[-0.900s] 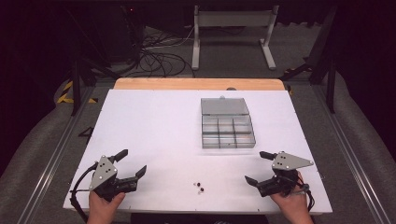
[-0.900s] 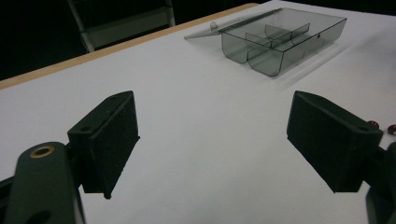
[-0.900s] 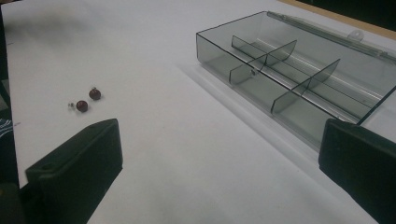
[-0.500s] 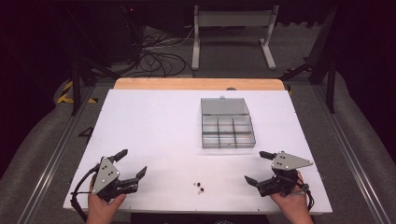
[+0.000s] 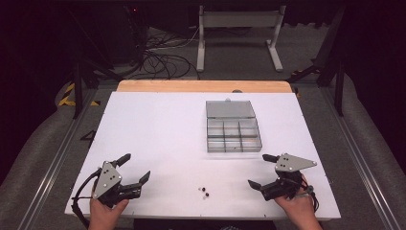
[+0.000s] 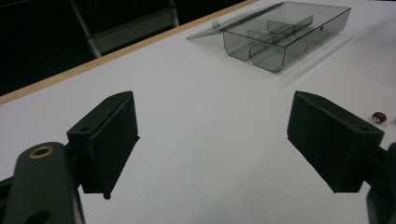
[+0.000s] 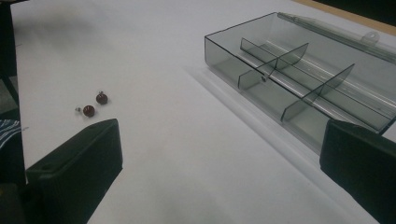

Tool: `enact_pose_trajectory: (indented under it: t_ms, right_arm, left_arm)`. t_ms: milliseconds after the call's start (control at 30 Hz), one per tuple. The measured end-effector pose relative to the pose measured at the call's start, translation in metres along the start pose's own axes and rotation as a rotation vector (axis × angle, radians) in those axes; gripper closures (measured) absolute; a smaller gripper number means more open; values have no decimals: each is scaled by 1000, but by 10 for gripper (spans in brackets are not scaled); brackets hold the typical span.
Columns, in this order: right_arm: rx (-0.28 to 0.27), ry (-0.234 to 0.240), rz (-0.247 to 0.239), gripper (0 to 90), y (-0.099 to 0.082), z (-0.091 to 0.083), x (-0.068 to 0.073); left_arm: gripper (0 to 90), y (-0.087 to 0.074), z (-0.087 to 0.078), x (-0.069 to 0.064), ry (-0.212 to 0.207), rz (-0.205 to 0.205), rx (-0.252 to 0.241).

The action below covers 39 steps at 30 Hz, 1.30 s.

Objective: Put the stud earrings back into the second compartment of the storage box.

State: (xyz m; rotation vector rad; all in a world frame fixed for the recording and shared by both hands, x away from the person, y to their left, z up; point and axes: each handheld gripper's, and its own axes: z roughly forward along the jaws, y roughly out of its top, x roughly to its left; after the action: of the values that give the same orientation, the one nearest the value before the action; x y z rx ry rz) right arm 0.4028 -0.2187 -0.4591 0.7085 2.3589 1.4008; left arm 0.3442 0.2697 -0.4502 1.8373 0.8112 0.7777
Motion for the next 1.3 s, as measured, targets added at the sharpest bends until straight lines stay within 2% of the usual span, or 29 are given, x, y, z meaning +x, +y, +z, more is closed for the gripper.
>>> enact_pose_trajectory:
  t_ms: [300, 567, 600, 700, 1300]
  right_arm:
    - [12, 32, -10, 0, 27, 9, 4]
    - [31, 69, -48, 0, 49, 23, 14]
    - [25, 87, -44, 0, 53, 26, 16]
    - [20, 99, -41, 0, 57, 29, 19]
    - [48, 180, -123, 0, 82, 64, 47]
  left_arm:
    - [168, 0, 0, 1, 6, 8, 3]
    - [169, 0, -1, 1, 4, 3, 1]
    - [170, 0, -1, 1, 3, 9, 6]
    - [170, 0, 0, 1, 2, 10, 7]
    - [172, 0, -1, 1, 2, 16, 7]
